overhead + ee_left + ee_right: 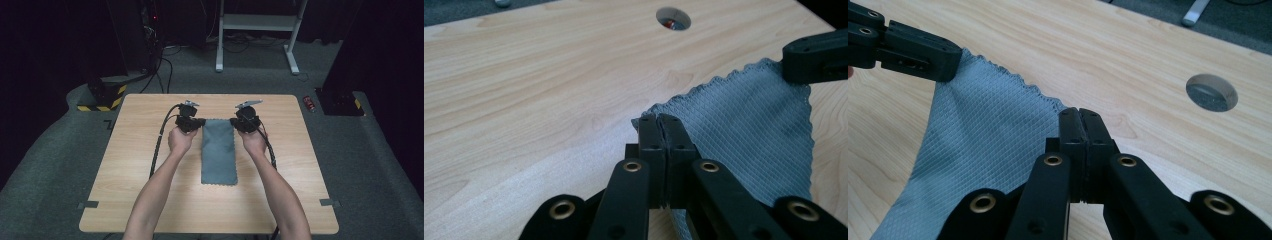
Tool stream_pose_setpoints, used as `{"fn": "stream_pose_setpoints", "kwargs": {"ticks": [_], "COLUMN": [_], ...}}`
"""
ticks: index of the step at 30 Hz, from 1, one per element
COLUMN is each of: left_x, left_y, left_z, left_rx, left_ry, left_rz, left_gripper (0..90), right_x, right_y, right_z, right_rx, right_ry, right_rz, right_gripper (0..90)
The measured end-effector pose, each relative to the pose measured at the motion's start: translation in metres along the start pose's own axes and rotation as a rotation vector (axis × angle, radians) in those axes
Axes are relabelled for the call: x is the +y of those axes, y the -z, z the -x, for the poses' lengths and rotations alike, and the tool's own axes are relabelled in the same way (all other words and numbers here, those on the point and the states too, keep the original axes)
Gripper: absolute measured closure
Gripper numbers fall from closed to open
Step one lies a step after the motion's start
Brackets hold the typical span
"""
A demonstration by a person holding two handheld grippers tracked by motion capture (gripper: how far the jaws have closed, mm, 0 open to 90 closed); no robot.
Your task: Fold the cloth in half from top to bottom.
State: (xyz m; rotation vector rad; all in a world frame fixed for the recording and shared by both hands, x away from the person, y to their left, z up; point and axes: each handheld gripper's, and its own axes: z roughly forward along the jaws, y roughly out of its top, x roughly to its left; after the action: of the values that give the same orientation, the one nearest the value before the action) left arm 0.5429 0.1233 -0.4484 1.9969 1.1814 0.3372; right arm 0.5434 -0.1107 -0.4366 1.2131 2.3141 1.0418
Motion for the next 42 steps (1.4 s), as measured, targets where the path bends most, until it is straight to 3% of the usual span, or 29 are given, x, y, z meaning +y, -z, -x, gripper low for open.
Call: {"fn": "stream_pose_setpoints", "kwargs": {"ticks": [9,23,31,42], "left_x": [-0.012,-0.027,-0.035,-0.049], "left_y": [-0.003,-0.007,-0.001,0.006], "left_z": [0.001,0.013,0.021,0.027], "left_rx": [-0.010,-0.027,-0.035,-0.049], "left_ry": [-0.004,-0.049,-0.094,-0.109], "left_rz": [-0.020,-0.045,-0.052,-0.044], "left_gripper": [89.1,89.1,89.1,89.1], "right_x": [-0.008,-0.033,-0.044,-0.054], "right_y": [-0.005,-0.012,-0.010,0.000], "right_z": [-0.003,-0.003,-0.004,-0.011], "right_rx": [0.003,0.031,0.056,0.076], "right_ry": [0.025,0.016,0.018,0.047], "right_rz": [-0.019,-0.044,-0.039,-0.024], "right_gripper": [89.8,89.7,89.7,89.7]}}
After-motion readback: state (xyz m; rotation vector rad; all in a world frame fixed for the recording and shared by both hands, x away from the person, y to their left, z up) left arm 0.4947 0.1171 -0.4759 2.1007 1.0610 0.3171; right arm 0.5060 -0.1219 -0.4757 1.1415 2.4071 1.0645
